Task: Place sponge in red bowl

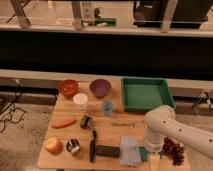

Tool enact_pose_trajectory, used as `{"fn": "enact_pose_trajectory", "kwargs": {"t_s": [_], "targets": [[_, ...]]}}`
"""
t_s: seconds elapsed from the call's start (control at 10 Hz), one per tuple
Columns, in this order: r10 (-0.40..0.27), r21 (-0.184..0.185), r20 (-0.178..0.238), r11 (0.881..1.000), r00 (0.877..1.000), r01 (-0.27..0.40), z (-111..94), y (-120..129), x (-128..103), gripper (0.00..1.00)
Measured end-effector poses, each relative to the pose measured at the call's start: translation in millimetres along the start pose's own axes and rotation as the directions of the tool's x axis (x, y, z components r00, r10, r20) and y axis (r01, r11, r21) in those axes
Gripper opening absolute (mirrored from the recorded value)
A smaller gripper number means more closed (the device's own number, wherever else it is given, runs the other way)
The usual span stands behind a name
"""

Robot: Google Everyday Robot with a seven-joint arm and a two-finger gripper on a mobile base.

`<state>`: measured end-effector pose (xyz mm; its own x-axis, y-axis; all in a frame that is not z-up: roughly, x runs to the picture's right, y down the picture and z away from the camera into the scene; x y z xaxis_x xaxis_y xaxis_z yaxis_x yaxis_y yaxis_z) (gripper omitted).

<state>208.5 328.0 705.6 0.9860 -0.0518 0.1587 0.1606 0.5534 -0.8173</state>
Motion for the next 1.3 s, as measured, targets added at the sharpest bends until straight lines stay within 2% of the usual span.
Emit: {"fn": "enact_pose_trajectory", "kwargs": {"t_s": [0.2,0.3,0.4,0.5,0.9,1.0,1.3], "targets": [[0.007,0.001,-0.014,1.0,1.0,-0.007,9,-9,6,0.8],[0.019,-0.002,-0.018,1.0,1.0,-0.019,15,-12,14,0.75],[0.022,-0.005,-0.018,1.0,1.0,-0.022,19,-12,21,0.67],[0.029,-0.008,-0.017,1.0,0.999,-0.029,24,-12,29,0.55],[0.034,-0.017,-0.013,0.999,0.999,-0.035,29,-12,34,0.17],[0.035,-0.017,-0.014,0.999,0.999,-0.035,29,-11,34,0.13],[0.035,-0.018,-0.015,0.999,0.999,-0.036,29,-11,34,0.13]]}}
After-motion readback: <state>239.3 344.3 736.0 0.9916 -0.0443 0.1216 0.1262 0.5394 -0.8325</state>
